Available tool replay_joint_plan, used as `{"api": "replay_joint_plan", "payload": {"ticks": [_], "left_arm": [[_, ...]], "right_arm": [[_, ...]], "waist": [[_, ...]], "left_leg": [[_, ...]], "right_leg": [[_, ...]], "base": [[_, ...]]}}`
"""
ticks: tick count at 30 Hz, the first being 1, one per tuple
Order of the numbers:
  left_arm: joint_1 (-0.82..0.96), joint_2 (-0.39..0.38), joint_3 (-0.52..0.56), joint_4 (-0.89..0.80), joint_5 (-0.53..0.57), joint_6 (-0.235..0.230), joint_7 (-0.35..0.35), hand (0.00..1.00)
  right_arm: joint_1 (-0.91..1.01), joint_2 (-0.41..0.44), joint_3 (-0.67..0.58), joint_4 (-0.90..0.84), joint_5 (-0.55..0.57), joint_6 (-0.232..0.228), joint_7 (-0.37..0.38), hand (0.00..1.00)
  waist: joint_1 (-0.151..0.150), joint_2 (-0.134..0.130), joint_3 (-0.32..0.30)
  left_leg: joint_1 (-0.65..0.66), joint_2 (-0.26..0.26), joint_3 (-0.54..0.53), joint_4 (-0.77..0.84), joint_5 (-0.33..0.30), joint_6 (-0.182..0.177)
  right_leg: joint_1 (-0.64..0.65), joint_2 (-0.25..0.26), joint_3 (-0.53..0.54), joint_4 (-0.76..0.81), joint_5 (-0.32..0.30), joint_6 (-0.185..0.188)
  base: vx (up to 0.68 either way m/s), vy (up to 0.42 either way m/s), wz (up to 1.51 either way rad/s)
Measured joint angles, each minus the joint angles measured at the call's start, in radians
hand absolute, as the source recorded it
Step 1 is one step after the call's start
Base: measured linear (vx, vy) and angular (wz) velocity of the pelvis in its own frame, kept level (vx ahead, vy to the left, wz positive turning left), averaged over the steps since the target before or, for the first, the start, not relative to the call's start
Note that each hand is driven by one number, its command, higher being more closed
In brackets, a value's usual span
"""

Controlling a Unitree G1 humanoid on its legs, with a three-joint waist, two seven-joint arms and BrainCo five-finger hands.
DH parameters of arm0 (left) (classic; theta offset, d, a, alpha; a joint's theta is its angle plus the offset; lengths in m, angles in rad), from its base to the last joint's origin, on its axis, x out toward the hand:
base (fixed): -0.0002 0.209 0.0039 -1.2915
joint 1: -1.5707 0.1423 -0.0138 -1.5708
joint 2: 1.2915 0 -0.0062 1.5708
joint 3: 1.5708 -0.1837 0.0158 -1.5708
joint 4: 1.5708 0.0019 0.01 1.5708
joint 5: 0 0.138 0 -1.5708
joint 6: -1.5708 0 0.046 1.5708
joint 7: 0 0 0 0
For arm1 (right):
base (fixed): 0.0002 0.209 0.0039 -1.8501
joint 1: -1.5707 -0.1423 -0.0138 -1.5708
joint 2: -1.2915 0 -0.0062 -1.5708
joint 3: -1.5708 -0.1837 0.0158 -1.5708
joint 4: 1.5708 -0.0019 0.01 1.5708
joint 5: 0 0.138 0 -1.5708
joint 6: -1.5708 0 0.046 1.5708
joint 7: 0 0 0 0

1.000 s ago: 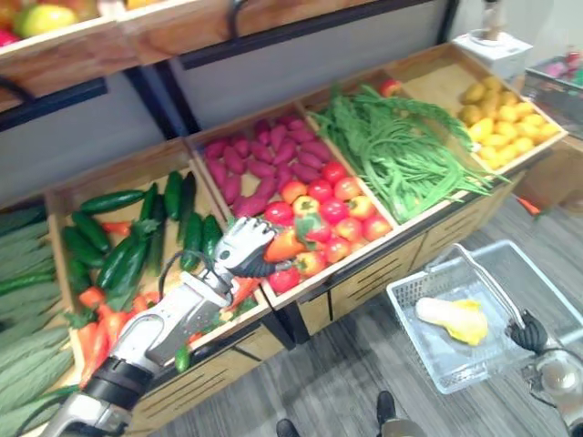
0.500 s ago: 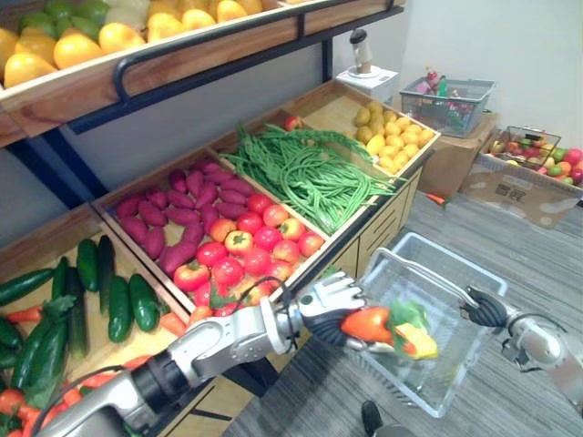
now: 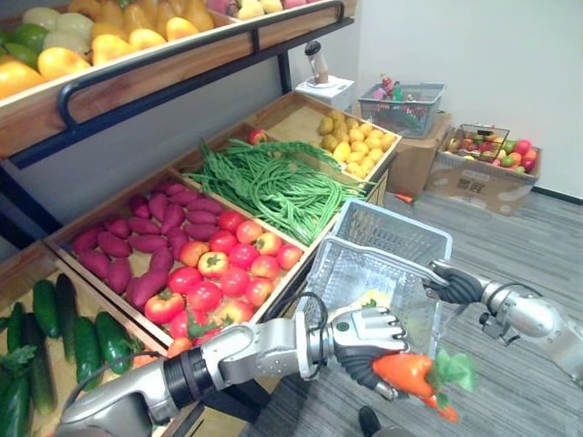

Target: Pick vegetable in the basket

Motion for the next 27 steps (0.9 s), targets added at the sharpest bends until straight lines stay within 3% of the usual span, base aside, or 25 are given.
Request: {"api": "replay_joint_plan", "payload": {"ticks": [9, 20, 21, 27], "left_arm": [[0.000, -0.006, -0.012, 0.067, 0.009, 0.000, -0.014, 1.00], [0.022, -0.130, 0.088, 0.314, 0.076, 0.048, -0.012, 1.00], [0.022, -0.143, 0.102, 0.340, 0.096, 0.055, -0.009, 0.00], [0.023, -0.199, 0.153, 0.464, 0.138, 0.085, -0.002, 0.00]], "right_arm": [[0.004, -0.036, 0.016, -0.087, 0.042, 0.000, 0.038, 1.00], [0.006, -0.035, 0.017, -0.117, 0.081, -0.001, 0.059, 1.00], [0.006, -0.034, 0.017, -0.117, 0.081, 0.000, 0.060, 1.00], [0.006, -0.012, 0.016, -0.117, 0.096, 0.000, 0.077, 1.00]], "waist": [[-0.022, -0.001, 0.000], [-0.024, -0.004, 0.003], [-0.026, -0.005, 0.003], [-0.041, -0.011, 0.007]], "left_leg": [[0.002, 0.020, 0.019, 0.043, -0.026, -0.003], [0.002, 0.024, 0.034, 0.048, -0.031, -0.009], [0.002, 0.024, 0.034, 0.048, -0.031, -0.009], [0.001, 0.025, 0.037, 0.048, -0.031, -0.009]], "right_leg": [[-0.002, 0.009, 0.017, 0.002, 0.000, 0.000], [-0.010, 0.016, 0.030, 0.003, 0.000, 0.000], [-0.011, 0.016, 0.031, 0.003, 0.000, 0.000], [-0.013, 0.018, 0.034, 0.003, 0.000, 0.000]], "base": [[-0.04, -0.003, -0.06], [-0.03, -0.007, -0.04], [0.00, 0.000, 0.00], [-0.03, -0.010, -0.01]]}}
